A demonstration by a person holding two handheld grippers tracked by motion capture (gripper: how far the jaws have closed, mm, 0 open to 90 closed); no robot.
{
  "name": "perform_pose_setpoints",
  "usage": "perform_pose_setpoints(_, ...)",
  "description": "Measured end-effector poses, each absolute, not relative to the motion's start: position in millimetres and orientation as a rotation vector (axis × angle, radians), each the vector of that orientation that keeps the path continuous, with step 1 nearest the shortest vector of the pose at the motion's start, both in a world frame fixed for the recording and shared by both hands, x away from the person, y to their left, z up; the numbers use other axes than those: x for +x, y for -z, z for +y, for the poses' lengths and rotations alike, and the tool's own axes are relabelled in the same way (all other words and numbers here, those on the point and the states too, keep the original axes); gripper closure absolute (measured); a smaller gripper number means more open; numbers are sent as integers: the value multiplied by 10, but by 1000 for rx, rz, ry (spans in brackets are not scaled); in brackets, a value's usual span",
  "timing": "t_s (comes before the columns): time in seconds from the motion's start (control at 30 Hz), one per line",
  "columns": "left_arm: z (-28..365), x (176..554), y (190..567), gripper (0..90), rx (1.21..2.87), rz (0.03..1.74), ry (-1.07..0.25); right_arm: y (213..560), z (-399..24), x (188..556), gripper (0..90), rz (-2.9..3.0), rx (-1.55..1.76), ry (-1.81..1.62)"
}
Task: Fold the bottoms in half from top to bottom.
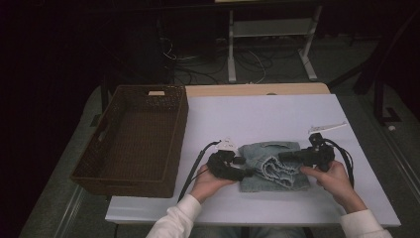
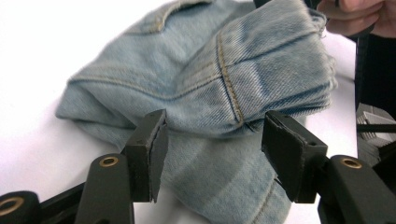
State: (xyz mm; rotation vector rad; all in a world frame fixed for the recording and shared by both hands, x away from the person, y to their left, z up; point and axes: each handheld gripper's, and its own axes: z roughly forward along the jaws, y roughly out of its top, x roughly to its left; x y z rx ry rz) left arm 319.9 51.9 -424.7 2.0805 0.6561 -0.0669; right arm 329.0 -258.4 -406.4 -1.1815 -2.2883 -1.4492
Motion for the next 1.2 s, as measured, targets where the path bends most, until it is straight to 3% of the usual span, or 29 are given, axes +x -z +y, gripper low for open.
perform_pose_setpoints(0.67,742,3282,4223,357,1969,762,80,4070,-2409,3192,889,-2317,-1105,1454)
perform_pose_setpoints(1.2,812,3341,4238,292,1924,784,106,4320,-2306,3042,890,-2385,-1109,1337)
